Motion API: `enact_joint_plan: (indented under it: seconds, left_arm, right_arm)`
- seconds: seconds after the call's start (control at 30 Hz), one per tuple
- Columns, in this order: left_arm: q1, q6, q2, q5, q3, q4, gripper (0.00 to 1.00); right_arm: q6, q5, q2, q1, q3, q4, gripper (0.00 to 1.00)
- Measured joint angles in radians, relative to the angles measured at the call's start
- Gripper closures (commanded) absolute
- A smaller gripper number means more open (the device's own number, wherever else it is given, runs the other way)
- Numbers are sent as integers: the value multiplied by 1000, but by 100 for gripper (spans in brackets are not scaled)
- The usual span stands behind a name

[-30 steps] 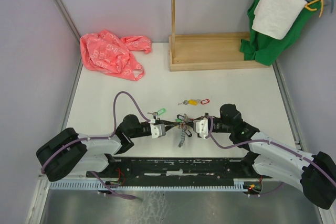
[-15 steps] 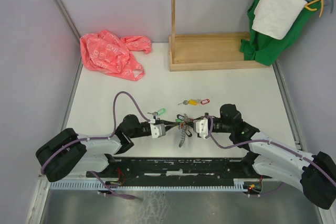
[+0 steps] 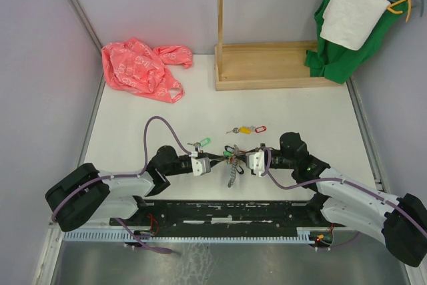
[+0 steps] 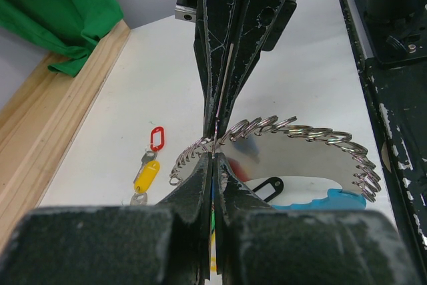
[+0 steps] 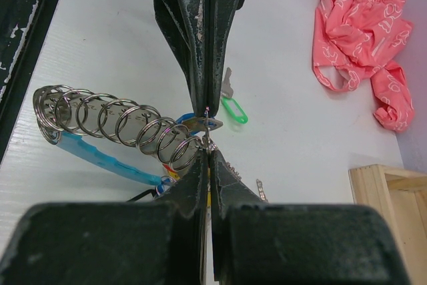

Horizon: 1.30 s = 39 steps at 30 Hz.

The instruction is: Put the keys on the keyring

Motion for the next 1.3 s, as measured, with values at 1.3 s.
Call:
enact_joint_plan:
  seconds: [1.3]
  left_arm:
    - [0, -44, 19, 1, 0, 28, 97]
  right_arm:
    - [5, -13, 9, -1, 0, 0, 99]
